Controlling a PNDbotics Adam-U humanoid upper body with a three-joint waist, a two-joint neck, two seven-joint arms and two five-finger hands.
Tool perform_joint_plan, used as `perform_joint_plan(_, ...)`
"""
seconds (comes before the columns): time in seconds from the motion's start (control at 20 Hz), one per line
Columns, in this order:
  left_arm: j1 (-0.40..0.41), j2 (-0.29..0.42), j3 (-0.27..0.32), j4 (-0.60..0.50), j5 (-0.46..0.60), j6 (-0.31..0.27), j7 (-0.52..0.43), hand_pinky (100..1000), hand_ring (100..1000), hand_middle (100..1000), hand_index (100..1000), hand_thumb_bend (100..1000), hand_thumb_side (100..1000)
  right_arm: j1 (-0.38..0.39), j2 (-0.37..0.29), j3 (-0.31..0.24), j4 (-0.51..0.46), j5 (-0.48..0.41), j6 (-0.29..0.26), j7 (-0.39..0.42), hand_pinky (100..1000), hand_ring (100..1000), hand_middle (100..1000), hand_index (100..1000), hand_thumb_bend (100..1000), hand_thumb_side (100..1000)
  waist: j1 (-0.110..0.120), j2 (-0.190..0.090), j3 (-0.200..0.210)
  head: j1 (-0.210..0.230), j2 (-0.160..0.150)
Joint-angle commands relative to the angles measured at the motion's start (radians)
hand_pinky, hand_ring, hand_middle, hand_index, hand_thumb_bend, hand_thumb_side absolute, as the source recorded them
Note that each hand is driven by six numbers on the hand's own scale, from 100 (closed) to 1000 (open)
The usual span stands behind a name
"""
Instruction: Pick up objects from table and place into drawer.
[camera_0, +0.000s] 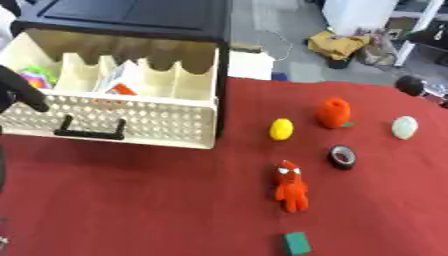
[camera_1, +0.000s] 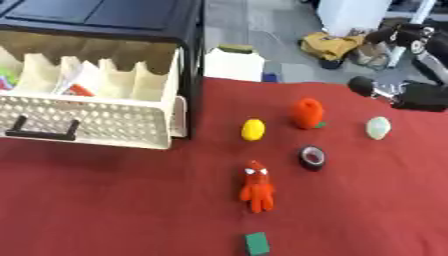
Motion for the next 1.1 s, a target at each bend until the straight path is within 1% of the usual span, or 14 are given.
perform_joint_plan(0.05, -0.014, 0.003, 0.001, -0.013, -0.005, -0.001, -0.004, 406, 456, 456, 862, 144, 1000, -0.026, -0.018, -0.006, 0.012, 0.021, -0.001, -0.002, 802, 889, 747, 863, 736, 1000, 0.000, -0.016, 0.004, -0.009, -0.016)
perform_joint_plan(0.15, -0.017, 0.002, 0.000, -0.013, -0.005, -0.001, -0.004, 405, 456, 456, 862, 143, 1000, -0.036, -0.011, -0.003, 0.024, 0.027, 0.005, -0.005, 800, 879, 723, 857, 752, 1000, -0.001, -0.013, 0.010, -0.016, -0.020)
perform_joint_plan(0.2, -0.019, 0.002, -0.001, -0.013, -0.005, -0.002, -0.005, 405, 455, 456, 862, 143, 1000, -0.041, -0.007, -0.001, 0.030, 0.029, 0.008, -0.005, 800, 875, 707, 854, 764, 973, -0.002, -0.010, 0.013, -0.020, -0.022)
perform_joint_plan(0.25, -0.020, 0.002, -0.002, -0.013, -0.005, -0.003, -0.006, 405, 455, 456, 862, 143, 1000, -0.045, -0.005, 0.000, 0.036, 0.032, 0.009, -0.004, 800, 871, 703, 850, 780, 976, -0.003, -0.008, 0.017, -0.024, -0.025)
perform_joint_plan(0.4, -0.024, -0.001, -0.004, -0.013, -0.006, -0.004, -0.008, 404, 454, 455, 861, 142, 1000, -0.056, 0.002, 0.002, 0.052, 0.042, 0.007, 0.009, 805, 856, 667, 834, 810, 903, -0.005, 0.001, 0.029, -0.035, -0.035)
perform_joint_plan(0.5, -0.026, -0.003, -0.006, -0.013, -0.007, -0.004, -0.011, 404, 454, 455, 861, 142, 1000, -0.063, 0.005, 0.001, 0.059, 0.051, 0.004, 0.021, 810, 857, 662, 834, 821, 884, -0.008, 0.008, 0.036, -0.039, -0.041)
perform_joint_plan(0.55, -0.027, -0.004, -0.007, -0.013, -0.007, -0.004, -0.013, 403, 453, 455, 861, 140, 1000, -0.067, 0.007, 0.001, 0.061, 0.056, 0.001, 0.025, 816, 856, 647, 836, 833, 850, -0.010, 0.011, 0.040, -0.042, -0.045)
perform_joint_plan(0.7, -0.031, -0.007, -0.010, -0.013, -0.010, -0.004, -0.017, 403, 452, 454, 860, 140, 1000, -0.075, 0.010, 0.001, 0.063, 0.067, -0.007, 0.035, 825, 862, 649, 840, 844, 833, -0.015, 0.021, 0.053, -0.051, -0.058)
perform_joint_plan(0.85, -0.036, -0.009, -0.012, -0.013, -0.012, -0.005, -0.019, 403, 452, 454, 860, 140, 1000, -0.082, 0.012, -0.001, 0.068, 0.083, -0.010, 0.040, 830, 866, 650, 853, 859, 793, -0.021, 0.031, 0.070, -0.062, -0.068)
perform_joint_plan(1.1, -0.046, -0.013, -0.015, -0.013, -0.013, -0.009, -0.023, 403, 451, 454, 860, 139, 1000, -0.095, 0.017, -0.007, 0.096, 0.097, -0.012, 0.042, 832, 867, 633, 894, 859, 778, -0.030, 0.046, 0.099, -0.083, -0.084)
